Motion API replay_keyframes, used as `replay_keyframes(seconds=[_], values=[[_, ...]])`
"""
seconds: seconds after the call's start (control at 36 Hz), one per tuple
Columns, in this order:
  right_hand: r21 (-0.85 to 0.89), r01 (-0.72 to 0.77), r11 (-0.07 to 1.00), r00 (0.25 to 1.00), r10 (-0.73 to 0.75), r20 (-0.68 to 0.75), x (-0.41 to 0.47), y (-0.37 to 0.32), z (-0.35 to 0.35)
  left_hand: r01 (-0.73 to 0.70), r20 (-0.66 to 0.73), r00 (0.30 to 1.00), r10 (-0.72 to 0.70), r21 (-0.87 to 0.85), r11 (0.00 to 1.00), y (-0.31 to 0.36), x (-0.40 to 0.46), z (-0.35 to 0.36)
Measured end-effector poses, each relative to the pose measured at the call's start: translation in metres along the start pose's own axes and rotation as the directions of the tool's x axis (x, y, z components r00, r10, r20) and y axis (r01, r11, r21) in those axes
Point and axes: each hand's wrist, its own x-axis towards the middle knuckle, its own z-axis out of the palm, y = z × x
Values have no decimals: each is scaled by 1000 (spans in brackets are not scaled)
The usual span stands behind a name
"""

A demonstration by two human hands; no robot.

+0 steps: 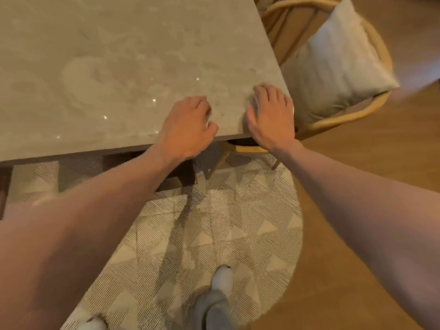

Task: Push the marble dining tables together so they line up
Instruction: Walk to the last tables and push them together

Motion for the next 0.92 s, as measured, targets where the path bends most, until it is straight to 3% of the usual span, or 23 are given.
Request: replay_keyframes(seconds=[0.08,0.17,0.33,0.92], values=[[17,39,999,999,-38,-21,18,20,14,0,-15,1000,0,25,1000,29,29,31],[4,113,994,993,-112,-47,30,38,27,10,-46,999,-3,153,988,43,58,55],[22,162,987,965,-153,-211,35,49,45,169,-138,982,-128,351,921,58,82,82],[6,195,981,952,-188,-242,48,58,50,207,-213,966,-145,305,930,60,91,83]])
